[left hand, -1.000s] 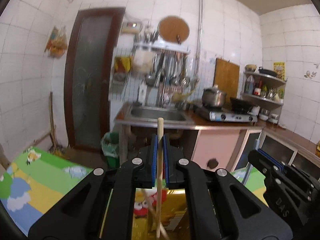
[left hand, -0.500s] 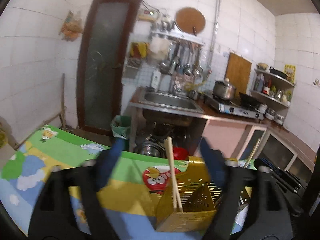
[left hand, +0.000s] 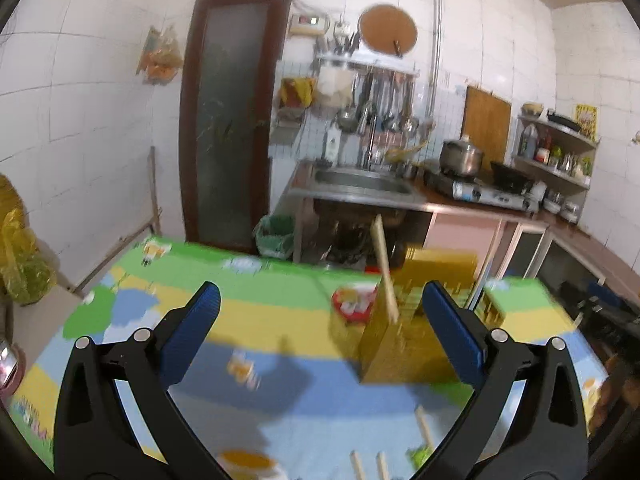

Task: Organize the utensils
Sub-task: 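Move both open grippers back down to the remaining chopsticks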

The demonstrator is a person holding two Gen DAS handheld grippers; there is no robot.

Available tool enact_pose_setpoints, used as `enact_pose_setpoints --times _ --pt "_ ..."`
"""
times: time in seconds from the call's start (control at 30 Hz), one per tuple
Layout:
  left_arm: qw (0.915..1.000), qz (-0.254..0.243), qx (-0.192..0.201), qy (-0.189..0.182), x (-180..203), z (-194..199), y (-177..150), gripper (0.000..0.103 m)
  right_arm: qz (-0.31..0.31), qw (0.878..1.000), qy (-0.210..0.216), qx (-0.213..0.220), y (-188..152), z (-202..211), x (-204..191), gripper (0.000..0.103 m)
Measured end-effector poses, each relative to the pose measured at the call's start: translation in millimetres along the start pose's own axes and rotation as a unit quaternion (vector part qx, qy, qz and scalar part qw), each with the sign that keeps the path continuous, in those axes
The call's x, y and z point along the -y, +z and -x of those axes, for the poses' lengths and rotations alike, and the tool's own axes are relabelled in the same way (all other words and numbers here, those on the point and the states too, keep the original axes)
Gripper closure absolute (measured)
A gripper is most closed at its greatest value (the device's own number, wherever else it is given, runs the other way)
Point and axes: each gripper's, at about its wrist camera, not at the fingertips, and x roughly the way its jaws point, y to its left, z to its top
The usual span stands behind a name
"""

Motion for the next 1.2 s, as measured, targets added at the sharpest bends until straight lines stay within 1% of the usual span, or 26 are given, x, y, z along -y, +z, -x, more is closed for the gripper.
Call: enact_pose_setpoints --times 0.23,0.33,0.4,0.53,0.7,0.8,0.9,1.03,1.1,1.2 --pt "0.9968 -0.005 -0.079 0.010 -8 -12 -57 0.005 -0.023 0.998 -0.016 -0.058 -56 0 19 0.022" --pt "0.9940 -0.006 -0.109 0.009 -8 -17 -77 0.005 -0.026 0.996 -0.019 -0.079 -76 -4 20 0.022" --pt "0.9924 -0.009 -0.122 0.012 -9 -19 -88 0.005 -0.024 0.995 -0.019 -0.090 -88 -7 18 0.022" --pt "0.9899 -0.006 -0.141 0.016 -8 -19 -105 0.005 -0.025 0.994 -0.017 -0.107 -107 -8 14 0.022" --pt "0.9892 -0.005 -0.146 0.017 -6 -23 -118 0.005 -0.018 0.993 -0.024 -0.115 -129 -13 10 0.022" --pt "0.9874 -0.011 -0.155 0.027 -5 -30 -125 0.005 -0.015 0.993 -0.024 -0.115 -136 -16 7 0.022" --pt "0.9859 -0.003 -0.165 0.023 -9 -34 -131 0.005 -0.005 0.993 -0.024 -0.117 -141 -18 3 0.022" --pt "0.9849 -0.004 -0.171 0.027 -12 -38 -134 0.005 0.001 0.990 -0.022 -0.138 -149 -25 0 0.022" --pt "0.9841 -0.007 -0.175 0.031 -11 -40 -137 0.005 0.001 0.990 -0.025 -0.140 -149 -26 -1 0.022" --pt "0.9802 -0.009 -0.196 0.028 -9 -48 -141 0.005 -0.006 0.989 -0.028 -0.146 -151 -28 1 0.022"
